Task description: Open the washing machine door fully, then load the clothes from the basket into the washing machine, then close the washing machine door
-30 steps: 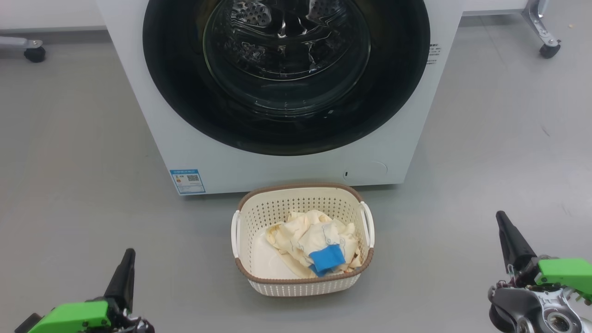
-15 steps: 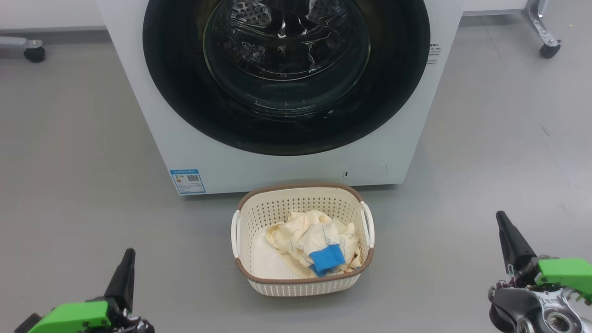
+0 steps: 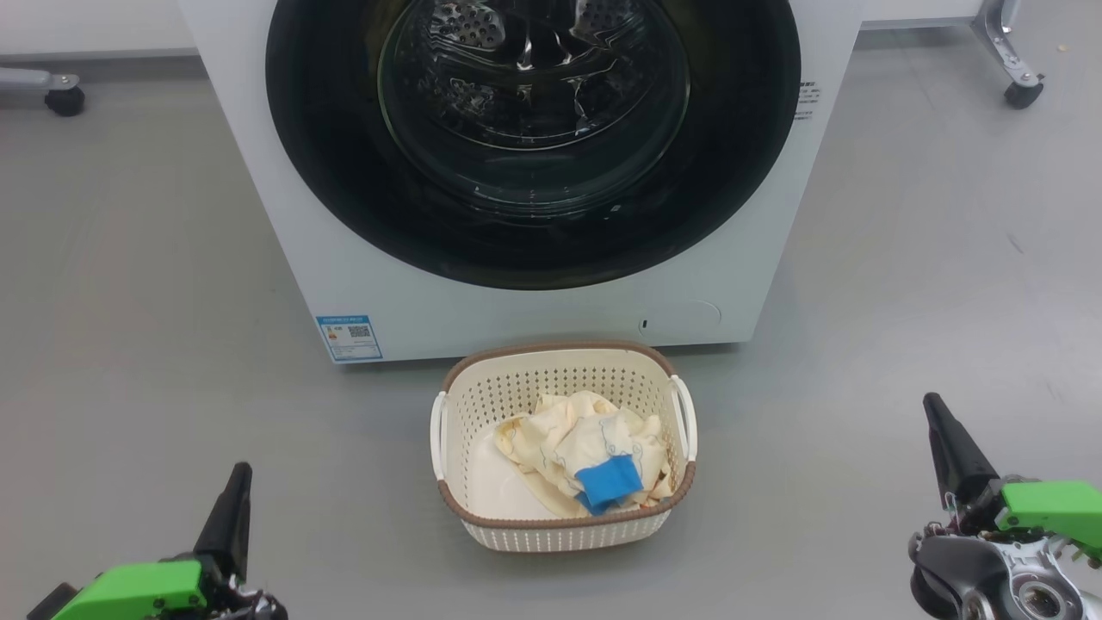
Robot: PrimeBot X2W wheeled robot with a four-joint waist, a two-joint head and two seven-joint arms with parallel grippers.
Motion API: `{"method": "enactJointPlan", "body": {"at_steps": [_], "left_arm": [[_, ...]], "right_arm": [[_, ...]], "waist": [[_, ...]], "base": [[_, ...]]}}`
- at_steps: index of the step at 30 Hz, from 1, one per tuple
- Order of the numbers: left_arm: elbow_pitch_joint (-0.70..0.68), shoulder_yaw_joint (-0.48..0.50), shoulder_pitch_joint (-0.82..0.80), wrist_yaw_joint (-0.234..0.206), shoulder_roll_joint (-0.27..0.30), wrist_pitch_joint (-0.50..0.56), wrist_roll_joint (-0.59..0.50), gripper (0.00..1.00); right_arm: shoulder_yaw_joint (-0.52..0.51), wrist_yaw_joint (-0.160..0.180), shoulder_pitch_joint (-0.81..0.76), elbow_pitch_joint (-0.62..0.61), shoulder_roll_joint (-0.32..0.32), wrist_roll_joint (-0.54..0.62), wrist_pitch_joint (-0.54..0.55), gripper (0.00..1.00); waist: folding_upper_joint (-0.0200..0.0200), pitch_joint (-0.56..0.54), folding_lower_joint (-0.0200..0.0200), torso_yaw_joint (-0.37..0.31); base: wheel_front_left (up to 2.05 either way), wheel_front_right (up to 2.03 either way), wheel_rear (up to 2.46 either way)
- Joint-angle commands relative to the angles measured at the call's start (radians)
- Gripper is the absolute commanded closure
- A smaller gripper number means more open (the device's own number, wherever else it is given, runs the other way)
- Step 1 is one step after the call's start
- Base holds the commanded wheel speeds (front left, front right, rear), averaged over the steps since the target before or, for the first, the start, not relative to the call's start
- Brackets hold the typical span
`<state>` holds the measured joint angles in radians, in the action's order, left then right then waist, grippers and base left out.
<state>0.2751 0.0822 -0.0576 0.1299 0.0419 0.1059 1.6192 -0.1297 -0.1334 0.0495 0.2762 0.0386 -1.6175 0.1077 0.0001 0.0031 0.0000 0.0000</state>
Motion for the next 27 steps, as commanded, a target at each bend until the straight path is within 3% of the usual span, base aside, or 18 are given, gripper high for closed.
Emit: {"method": "enactJointPlan", "body": {"at_steps": [1, 27], "left_arm": [[-0.03, 0.033, -0.051, 0.001, 0.008, 0.008, -0.012, 1.0], [-0.03, 0.033, -0.051, 0.001, 0.008, 0.008, -0.012, 1.0]], "right_arm": [[0.016, 0.003, 0.058, -0.031, 0.012, 0.009, 0.006, 1.0], [0.016, 0.003, 0.058, -0.031, 0.012, 0.009, 0.006, 1.0]], "waist": [[-0.0001, 0.0, 0.0, 0.0], [-0.0001, 0.0, 0.0, 0.0]], "base": [[0.0, 0.0, 0.0], [0.0, 0.0, 0.0]]}}
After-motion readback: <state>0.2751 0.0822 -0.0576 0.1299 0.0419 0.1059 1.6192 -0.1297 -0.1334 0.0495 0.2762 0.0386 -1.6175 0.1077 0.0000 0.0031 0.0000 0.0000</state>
